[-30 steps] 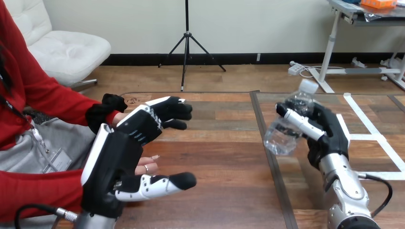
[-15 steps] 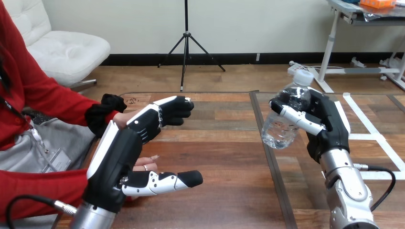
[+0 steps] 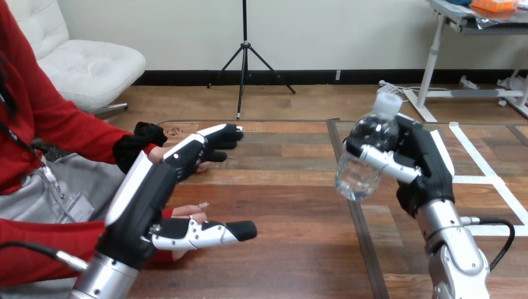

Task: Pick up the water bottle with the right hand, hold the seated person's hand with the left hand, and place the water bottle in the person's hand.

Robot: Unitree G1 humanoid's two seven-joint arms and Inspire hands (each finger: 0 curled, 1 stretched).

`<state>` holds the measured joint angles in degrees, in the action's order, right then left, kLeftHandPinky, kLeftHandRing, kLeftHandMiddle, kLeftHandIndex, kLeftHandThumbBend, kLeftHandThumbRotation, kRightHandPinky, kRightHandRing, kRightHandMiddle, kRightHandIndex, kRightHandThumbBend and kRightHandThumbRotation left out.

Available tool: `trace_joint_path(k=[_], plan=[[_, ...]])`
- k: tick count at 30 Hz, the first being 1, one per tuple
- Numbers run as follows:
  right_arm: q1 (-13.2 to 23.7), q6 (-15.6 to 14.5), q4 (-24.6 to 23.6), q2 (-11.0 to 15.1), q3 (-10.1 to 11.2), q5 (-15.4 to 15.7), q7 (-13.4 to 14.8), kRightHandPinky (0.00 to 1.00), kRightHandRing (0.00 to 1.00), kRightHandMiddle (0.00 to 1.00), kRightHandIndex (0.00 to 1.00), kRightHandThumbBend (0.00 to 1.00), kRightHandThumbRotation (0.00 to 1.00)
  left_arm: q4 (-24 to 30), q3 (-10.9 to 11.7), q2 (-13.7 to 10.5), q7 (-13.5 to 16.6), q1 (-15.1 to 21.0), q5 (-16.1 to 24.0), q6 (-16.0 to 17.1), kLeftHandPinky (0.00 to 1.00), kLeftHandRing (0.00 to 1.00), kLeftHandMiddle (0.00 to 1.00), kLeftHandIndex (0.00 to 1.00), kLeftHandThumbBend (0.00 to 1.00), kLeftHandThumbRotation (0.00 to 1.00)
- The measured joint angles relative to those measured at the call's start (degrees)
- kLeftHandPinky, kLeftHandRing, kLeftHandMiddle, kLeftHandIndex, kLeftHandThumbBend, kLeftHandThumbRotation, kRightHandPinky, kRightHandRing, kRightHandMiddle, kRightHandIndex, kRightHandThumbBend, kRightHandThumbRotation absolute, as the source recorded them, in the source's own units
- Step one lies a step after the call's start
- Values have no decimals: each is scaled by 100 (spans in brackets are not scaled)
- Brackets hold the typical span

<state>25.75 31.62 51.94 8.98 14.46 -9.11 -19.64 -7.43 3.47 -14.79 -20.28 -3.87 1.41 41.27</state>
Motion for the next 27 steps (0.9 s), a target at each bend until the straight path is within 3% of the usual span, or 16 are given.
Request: trace_joint_path(k=[13, 27], plan=[[-417, 52, -363, -30, -131, -5, -78, 45, 46, 48, 46, 82, 0, 207, 80, -569, 0, 83, 376, -300, 77, 84, 87, 87, 100, 38], [-840, 35, -785, -61, -185, -116, -162, 44, 45, 48, 46, 82, 0, 271, 266, -1339, -38, 167, 764, -482, 77, 86, 88, 88, 100, 32]])
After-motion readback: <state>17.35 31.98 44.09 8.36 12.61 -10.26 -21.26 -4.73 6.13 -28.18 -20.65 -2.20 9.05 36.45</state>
